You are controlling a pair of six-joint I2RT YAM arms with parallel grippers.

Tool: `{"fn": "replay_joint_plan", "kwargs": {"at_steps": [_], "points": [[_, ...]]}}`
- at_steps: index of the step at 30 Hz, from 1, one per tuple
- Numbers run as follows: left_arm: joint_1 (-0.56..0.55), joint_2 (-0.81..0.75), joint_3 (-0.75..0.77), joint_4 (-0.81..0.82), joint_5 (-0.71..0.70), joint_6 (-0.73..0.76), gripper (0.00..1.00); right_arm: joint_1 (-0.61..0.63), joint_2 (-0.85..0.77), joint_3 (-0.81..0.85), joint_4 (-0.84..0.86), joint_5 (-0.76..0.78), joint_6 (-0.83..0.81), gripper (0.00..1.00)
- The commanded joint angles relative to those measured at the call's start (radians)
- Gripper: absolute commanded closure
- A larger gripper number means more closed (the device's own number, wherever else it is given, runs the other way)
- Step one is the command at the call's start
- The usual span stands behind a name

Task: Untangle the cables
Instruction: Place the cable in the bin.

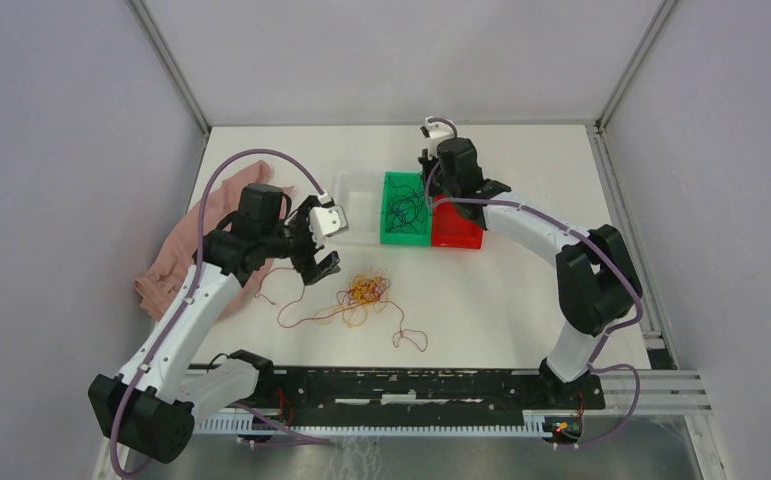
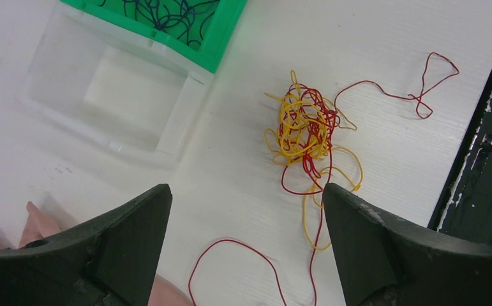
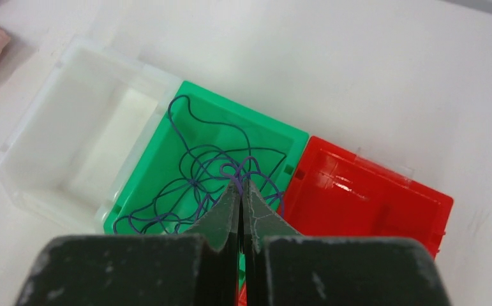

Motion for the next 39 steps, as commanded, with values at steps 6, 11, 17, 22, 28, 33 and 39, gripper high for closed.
{"fn": "replay_joint_plan", "kwargs": {"at_steps": [6,11,17,22,28,33,39], "points": [[0.001,-0.015,0.018,0.009,0.047,0.029,0.03,0.007,0.073,0.179,-0.016,0.048,-0.075,1.00],[0.001,-0.017,0.023,0.004,0.049,0.033,0.03,0.037,0.164,0.208,-0.047,0.050,-0.110,1.00],[0.001,-0.024,0.029,0.004,0.049,0.032,0.03,0.085,0.292,0.218,-0.064,0.099,-0.139,1.00],[0.001,-0.030,0.025,-0.008,0.061,0.041,0.03,0.089,0.320,0.256,-0.095,0.104,-0.137,0.73],[0.001,-0.006,0.006,-0.035,0.107,0.057,0.08,0.089,0.142,0.236,-0.053,0.073,-0.107,0.39],[0.001,0.024,-0.029,-0.020,0.114,0.045,0.17,0.090,-0.023,0.135,-0.012,-0.042,-0.008,0.35],[0.032,0.058,-0.038,0.005,0.145,-0.005,0.25,0.130,-0.194,-0.113,0.084,-0.244,0.076,0.35]]}}
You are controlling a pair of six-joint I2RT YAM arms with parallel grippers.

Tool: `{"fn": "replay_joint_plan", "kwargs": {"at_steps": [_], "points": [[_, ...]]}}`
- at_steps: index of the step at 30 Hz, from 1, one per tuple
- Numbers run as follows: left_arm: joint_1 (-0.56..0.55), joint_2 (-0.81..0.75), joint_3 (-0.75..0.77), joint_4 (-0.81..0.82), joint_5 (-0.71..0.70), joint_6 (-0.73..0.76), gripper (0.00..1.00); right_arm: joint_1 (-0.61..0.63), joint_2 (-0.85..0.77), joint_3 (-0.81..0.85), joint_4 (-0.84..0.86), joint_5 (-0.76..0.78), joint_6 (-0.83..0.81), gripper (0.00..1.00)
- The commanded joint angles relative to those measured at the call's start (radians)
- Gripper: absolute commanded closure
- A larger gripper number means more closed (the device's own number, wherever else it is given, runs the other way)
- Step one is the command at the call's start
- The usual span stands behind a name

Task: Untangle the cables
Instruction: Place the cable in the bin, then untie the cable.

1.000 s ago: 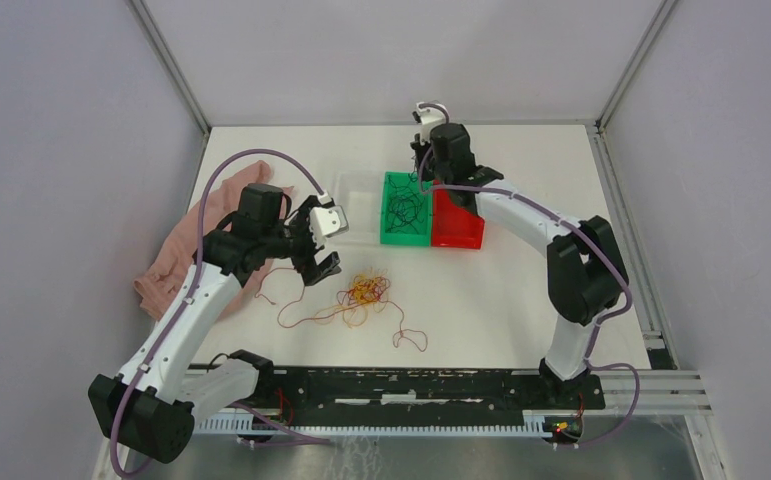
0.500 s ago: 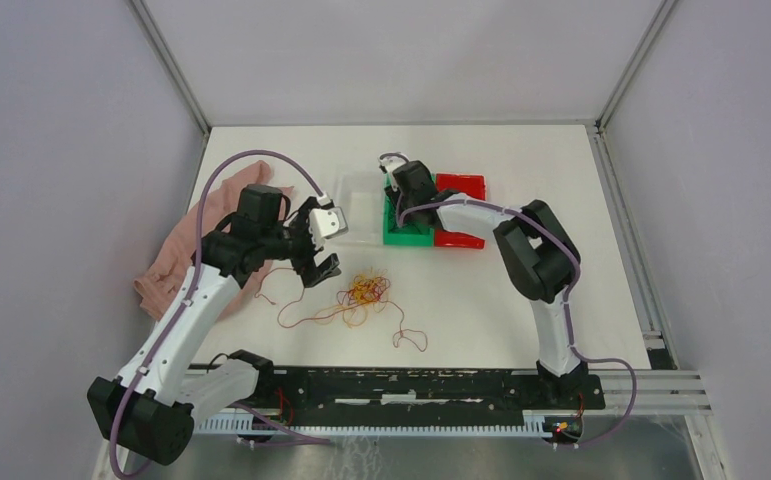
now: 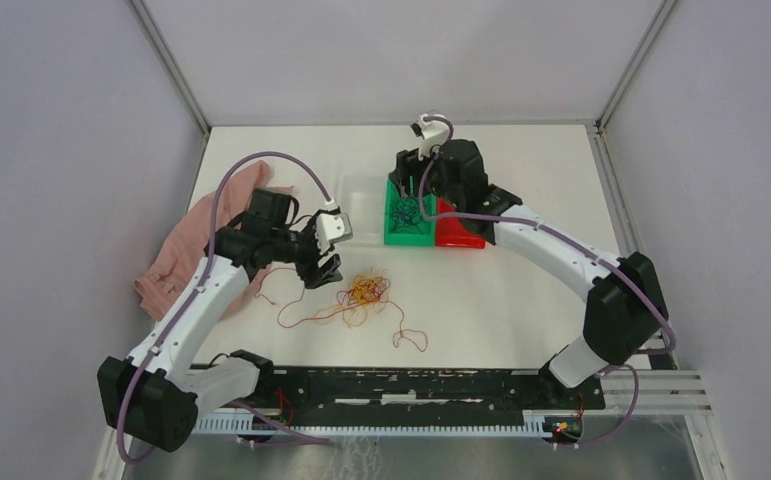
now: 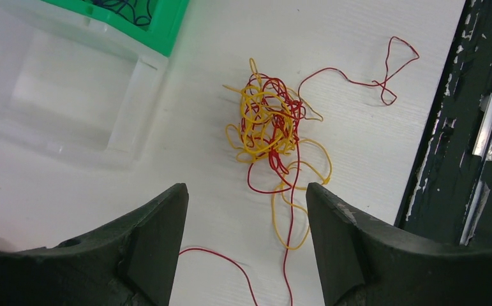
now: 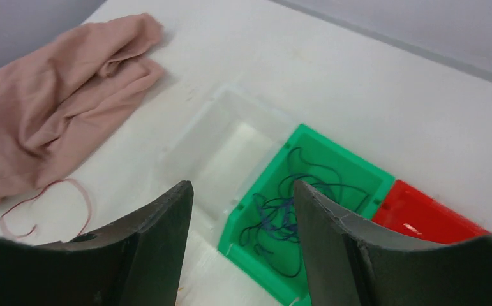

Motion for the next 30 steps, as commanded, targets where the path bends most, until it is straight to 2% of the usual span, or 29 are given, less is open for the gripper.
{"fn": "replay_joint_plan", "kwargs": {"at_steps": [1,3,7,13,15,21,26,30], "points": [[0.044,0.010,-0.002,0.030,0.077,-0.021,0.25,0.050,-0.085,-0.179,0.078,-0.204,0.080,0.35],[0.070,0.009,-0.013,0.019,0.093,0.013,0.25,0.088,-0.120,-0.240,0.079,-0.264,0.081,0.36],[0.123,0.013,-0.023,-0.011,0.123,0.065,0.25,0.164,-0.122,-0.331,0.128,-0.291,0.127,0.36],[0.170,0.010,-0.020,-0.057,0.147,0.110,0.25,0.181,0.025,-0.294,0.178,-0.369,0.180,0.39],[0.174,-0.005,-0.021,-0.074,0.144,0.129,0.25,0.180,0.062,-0.278,0.195,-0.392,0.196,0.43],[0.174,-0.035,-0.017,-0.077,0.137,0.136,0.25,0.180,0.107,-0.244,0.169,-0.398,0.200,0.63],[0.174,-0.025,-0.008,-0.068,0.162,0.117,0.25,0.180,0.070,-0.245,0.173,-0.394,0.198,0.97],[0.174,-0.033,-0.012,-0.060,0.203,0.122,0.26,0.176,-0.017,-0.254,0.217,-0.430,0.239,0.99]]}}
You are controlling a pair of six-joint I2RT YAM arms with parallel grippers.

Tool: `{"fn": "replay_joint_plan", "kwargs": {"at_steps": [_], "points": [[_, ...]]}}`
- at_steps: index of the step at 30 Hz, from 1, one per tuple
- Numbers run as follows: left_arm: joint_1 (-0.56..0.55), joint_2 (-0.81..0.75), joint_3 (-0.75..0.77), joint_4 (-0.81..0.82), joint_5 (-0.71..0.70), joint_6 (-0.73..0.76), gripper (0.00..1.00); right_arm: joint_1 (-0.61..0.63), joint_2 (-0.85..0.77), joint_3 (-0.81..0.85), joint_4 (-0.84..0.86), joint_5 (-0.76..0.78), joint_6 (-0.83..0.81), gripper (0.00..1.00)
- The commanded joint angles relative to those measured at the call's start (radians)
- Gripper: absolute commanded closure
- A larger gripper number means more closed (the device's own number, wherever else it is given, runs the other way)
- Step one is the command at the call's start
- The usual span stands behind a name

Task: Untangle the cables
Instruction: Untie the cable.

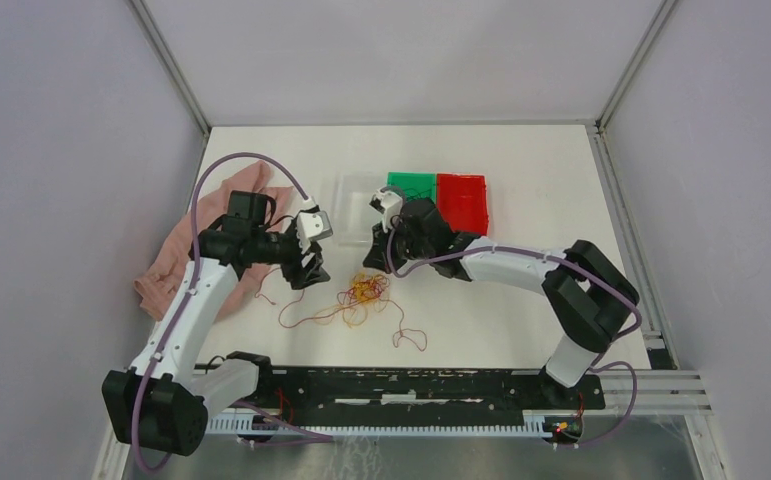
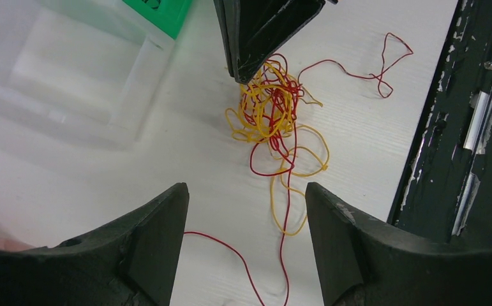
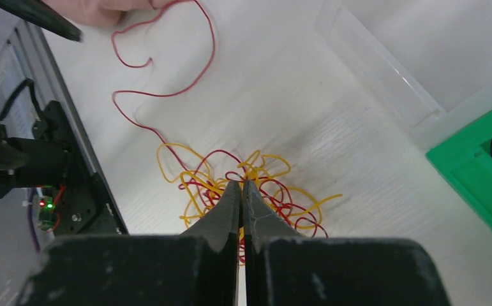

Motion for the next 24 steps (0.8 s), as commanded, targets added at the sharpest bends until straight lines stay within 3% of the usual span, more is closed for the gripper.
{"fn": "replay_joint_plan", "kwargs": {"at_steps": [1,9,16,19,24], "points": [[0.005,-0.021,0.005,0.023,0.088,0.029,0.26,-0.007,-0.136,0.036,0.101,-0.056,0.054,0.99],[0.002,-0.097,-0.065,0.198,0.153,-0.049,0.27,-0.003,-0.217,0.012,0.287,-0.149,0.239,1.00],[0.001,-0.118,-0.093,0.302,0.164,-0.131,0.29,0.008,-0.234,-0.011,0.380,-0.177,0.297,0.99],[0.001,-0.117,-0.075,0.254,0.209,-0.133,0.30,0.013,-0.239,-0.013,0.359,-0.157,0.282,1.00],[-0.010,-0.103,-0.022,-0.016,0.279,0.087,0.31,0.015,-0.254,-0.012,0.330,-0.119,0.259,1.00]]}}
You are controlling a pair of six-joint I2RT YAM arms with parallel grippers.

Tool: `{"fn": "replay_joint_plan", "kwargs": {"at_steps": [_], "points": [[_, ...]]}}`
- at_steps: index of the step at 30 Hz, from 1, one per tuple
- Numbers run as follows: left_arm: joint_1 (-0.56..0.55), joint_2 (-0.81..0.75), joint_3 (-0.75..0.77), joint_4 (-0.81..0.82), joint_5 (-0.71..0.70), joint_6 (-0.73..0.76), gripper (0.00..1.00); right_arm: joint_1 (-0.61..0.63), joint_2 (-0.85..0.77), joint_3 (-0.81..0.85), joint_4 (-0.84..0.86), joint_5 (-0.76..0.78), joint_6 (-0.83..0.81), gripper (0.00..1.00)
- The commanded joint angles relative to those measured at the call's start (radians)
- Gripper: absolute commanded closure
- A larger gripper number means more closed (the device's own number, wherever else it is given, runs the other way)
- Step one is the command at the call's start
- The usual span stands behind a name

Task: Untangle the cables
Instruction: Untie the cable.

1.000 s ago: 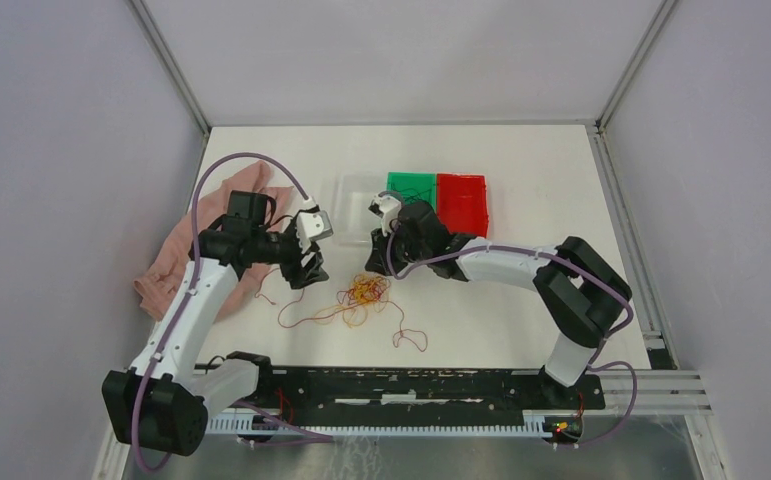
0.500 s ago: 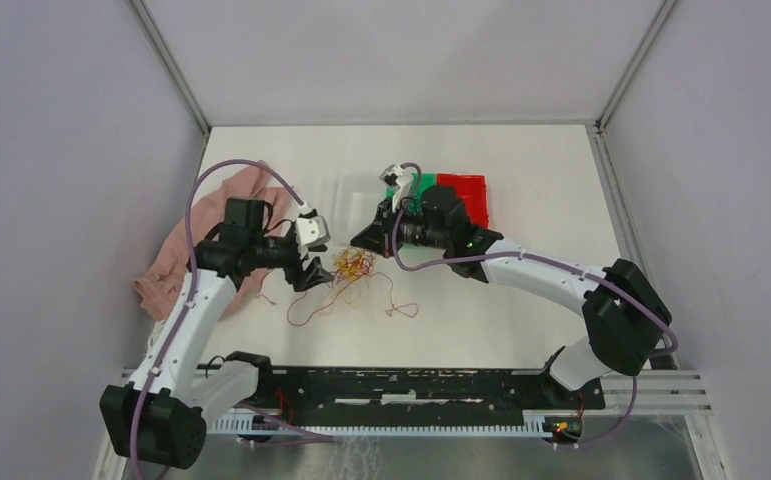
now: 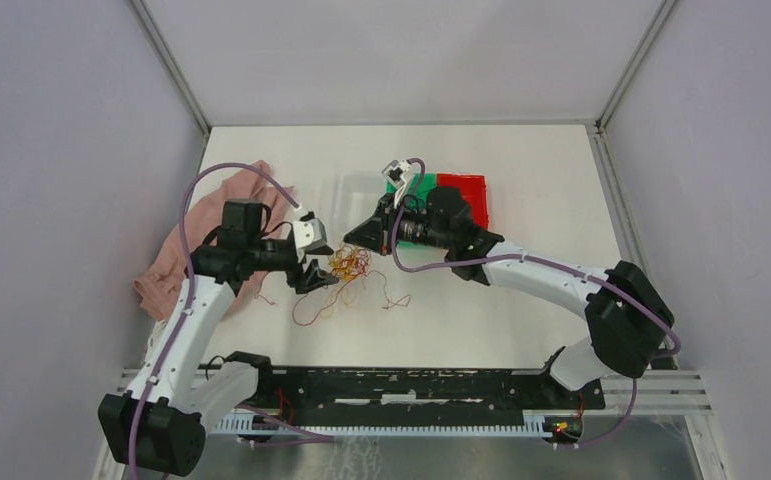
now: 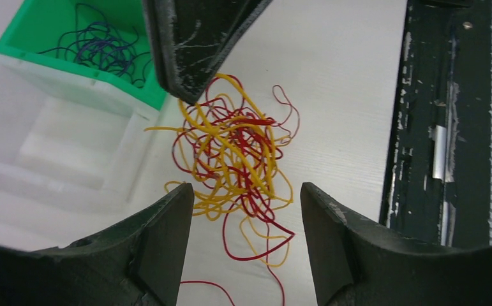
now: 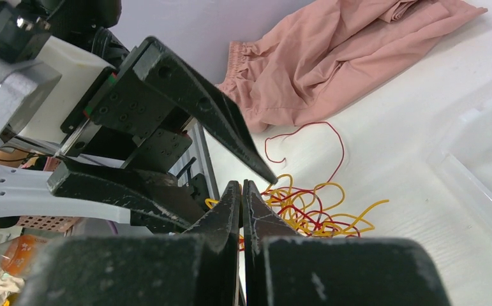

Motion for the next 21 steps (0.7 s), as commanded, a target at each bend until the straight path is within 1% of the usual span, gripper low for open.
{"fn": "replay_joint_plan", "kwargs": {"at_steps": [1,5,8,9,11,14,16,18,21], "points": [[-0.010,0.001,0.062,-0.191,0.091,0.160,0.32,0.007,-0.053,0.000,0.044,0.013,-0.003,1.00],[-0.010,-0.018,0.065,-0.189,0.086,0.160,0.38,0.008,-0.054,0.001,0.032,0.027,-0.008,0.99],[-0.009,-0.056,0.040,-0.032,0.050,-0.001,0.44,0.010,-0.059,-0.004,0.024,0.029,-0.015,0.99],[-0.009,-0.074,0.026,0.021,0.032,-0.053,0.44,0.011,-0.061,-0.006,0.022,0.031,-0.017,1.00],[-0.009,-0.103,0.004,0.088,0.025,-0.110,0.42,0.013,-0.064,-0.010,0.015,0.037,-0.022,1.00],[-0.009,-0.107,0.003,0.104,0.058,-0.184,0.37,0.015,-0.066,-0.012,0.008,0.044,-0.030,0.99],[-0.009,-0.086,0.014,0.086,0.085,-0.226,0.36,0.018,-0.070,-0.010,0.005,0.054,-0.034,0.99],[-0.009,-0.064,0.020,0.080,0.092,-0.271,0.38,0.019,-0.073,-0.007,0.004,0.061,-0.036,1.00],[-0.010,-0.035,0.017,0.079,0.062,-0.304,0.43,0.022,-0.079,-0.006,0.009,0.070,-0.034,1.00]]}}
